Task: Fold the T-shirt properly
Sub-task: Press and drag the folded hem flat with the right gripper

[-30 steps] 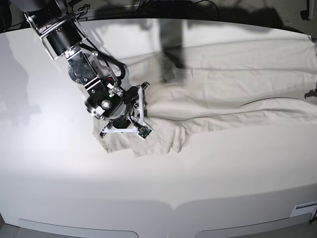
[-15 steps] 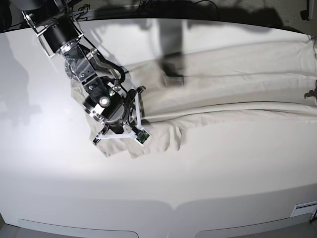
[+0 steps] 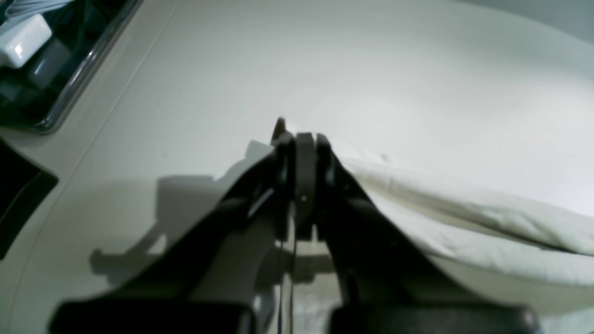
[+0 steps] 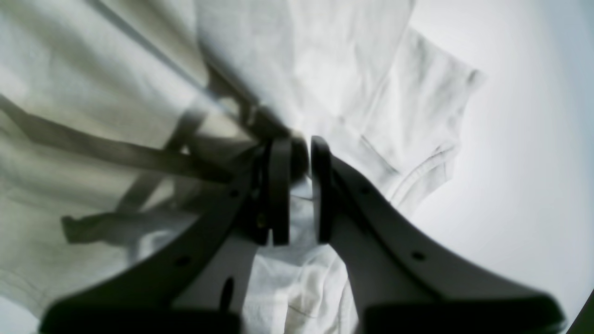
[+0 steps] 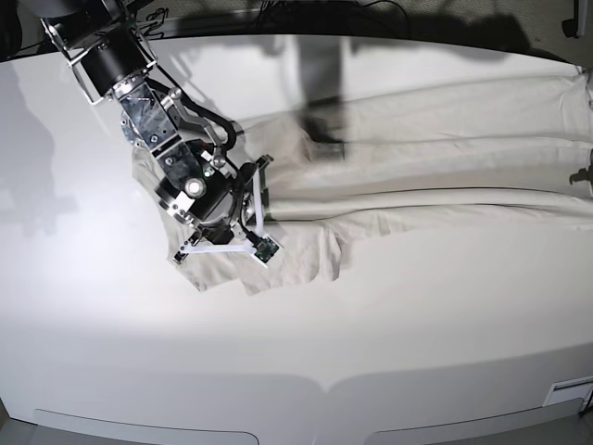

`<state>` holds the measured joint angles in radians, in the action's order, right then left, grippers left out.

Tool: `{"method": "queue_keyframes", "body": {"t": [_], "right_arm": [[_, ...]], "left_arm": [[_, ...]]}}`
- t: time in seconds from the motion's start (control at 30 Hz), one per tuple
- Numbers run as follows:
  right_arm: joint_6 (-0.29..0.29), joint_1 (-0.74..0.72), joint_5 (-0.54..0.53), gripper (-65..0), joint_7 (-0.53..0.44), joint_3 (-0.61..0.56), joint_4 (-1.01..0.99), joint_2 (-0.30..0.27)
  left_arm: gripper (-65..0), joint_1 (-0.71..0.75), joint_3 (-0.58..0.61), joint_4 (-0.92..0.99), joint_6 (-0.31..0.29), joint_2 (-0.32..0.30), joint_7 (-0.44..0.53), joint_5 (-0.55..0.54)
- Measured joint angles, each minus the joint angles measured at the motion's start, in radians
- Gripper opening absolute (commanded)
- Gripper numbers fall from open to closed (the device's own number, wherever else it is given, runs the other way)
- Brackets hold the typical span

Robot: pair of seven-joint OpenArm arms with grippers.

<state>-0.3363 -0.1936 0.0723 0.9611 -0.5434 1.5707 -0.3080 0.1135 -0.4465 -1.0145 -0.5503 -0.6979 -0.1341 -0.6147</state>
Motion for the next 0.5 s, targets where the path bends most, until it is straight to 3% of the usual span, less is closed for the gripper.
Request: {"method": "queue_keyframes", "body": {"t": [0.2,0.4,0.5], "right_arm": [[0.0,0.0,0.014,-56.2,-0.003,0.0,0.0,0.0],[0.0,-0.027,0.035,-39.2,0.016,0.0,0.0,-0.003],[0.0,-0.065,0.033,-38.2,0.016,0.014,-0.002,-0.002]], "left_arm": [[-65.0,0.0,0.0,0.0,0.0,0.0,0.0,0.0],[-65.0,0.0,0.0,0.0,0.0,0.0,0.0,0.0],[-65.0,0.0,0.0,0.0,0.0,0.0,0.0,0.0]]}}
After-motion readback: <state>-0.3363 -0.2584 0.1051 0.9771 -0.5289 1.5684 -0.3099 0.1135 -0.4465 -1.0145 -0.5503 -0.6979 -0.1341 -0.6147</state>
